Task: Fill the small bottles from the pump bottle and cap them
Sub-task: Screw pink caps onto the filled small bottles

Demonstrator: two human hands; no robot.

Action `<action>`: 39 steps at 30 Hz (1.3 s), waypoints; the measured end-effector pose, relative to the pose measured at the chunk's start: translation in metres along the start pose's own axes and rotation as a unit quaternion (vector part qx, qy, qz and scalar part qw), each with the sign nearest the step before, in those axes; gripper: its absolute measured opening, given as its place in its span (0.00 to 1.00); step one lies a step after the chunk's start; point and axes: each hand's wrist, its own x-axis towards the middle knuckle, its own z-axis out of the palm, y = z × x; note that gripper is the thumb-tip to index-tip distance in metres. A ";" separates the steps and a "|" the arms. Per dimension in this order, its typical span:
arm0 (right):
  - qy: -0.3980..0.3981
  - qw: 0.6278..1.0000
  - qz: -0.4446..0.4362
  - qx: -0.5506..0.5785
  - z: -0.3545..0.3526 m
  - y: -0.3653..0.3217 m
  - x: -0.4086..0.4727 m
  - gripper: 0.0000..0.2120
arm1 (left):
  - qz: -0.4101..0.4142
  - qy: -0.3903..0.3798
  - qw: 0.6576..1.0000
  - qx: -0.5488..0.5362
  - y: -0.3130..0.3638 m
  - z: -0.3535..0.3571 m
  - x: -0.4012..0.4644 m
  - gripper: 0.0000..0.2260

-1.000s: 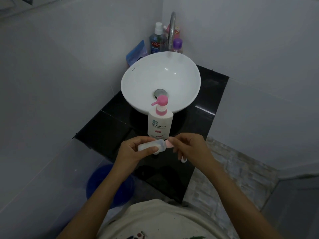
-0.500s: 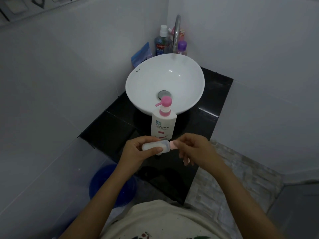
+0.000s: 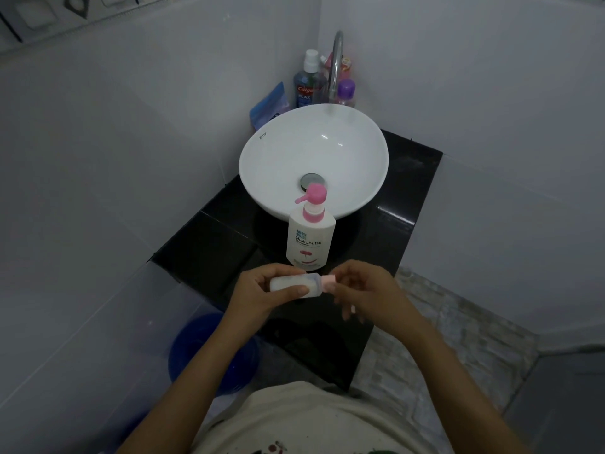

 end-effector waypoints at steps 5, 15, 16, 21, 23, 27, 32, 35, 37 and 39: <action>0.023 0.999 0.023 0.022 0.001 0.002 0.002 0.10 | -0.010 -0.004 1.000 0.001 -0.001 0.001 0.000 0.14; 0.005 0.999 0.001 0.054 0.003 0.005 0.003 0.08 | -0.029 -0.008 1.000 -0.009 -0.006 -0.001 0.002 0.12; 0.012 0.998 0.000 0.059 0.004 0.004 0.003 0.07 | -0.026 -0.008 1.000 -0.002 -0.006 -0.001 0.004 0.12; 0.056 0.990 0.054 0.116 0.010 0.010 0.005 0.09 | -0.001 -0.014 0.999 0.045 -0.015 0.005 0.006 0.15; 0.066 0.989 0.061 0.117 0.009 0.013 0.005 0.08 | 0.009 -0.027 0.997 0.068 -0.018 0.007 0.007 0.13; 0.123 0.991 -0.028 -0.040 0.000 0.012 0.003 0.06 | 0.065 -0.041 0.979 0.191 -0.018 -0.003 0.020 0.19; 0.117 0.949 -0.096 -0.278 -0.001 0.026 0.026 0.11 | 0.092 0.007 0.887 0.453 -0.029 -0.016 0.047 0.26; 0.050 0.920 -0.091 -0.379 0.012 0.039 0.046 0.12 | 0.081 -0.041 0.814 0.574 -0.042 -0.010 0.060 0.31; 0.027 0.901 -0.096 -0.423 0.019 0.047 0.057 0.13 | 0.085 -0.053 0.787 0.608 -0.050 -0.007 0.066 0.31; 0.016 0.890 -0.101 -0.443 0.024 0.055 0.065 0.17 | 0.090 -0.060 0.772 0.627 -0.054 -0.003 0.069 0.30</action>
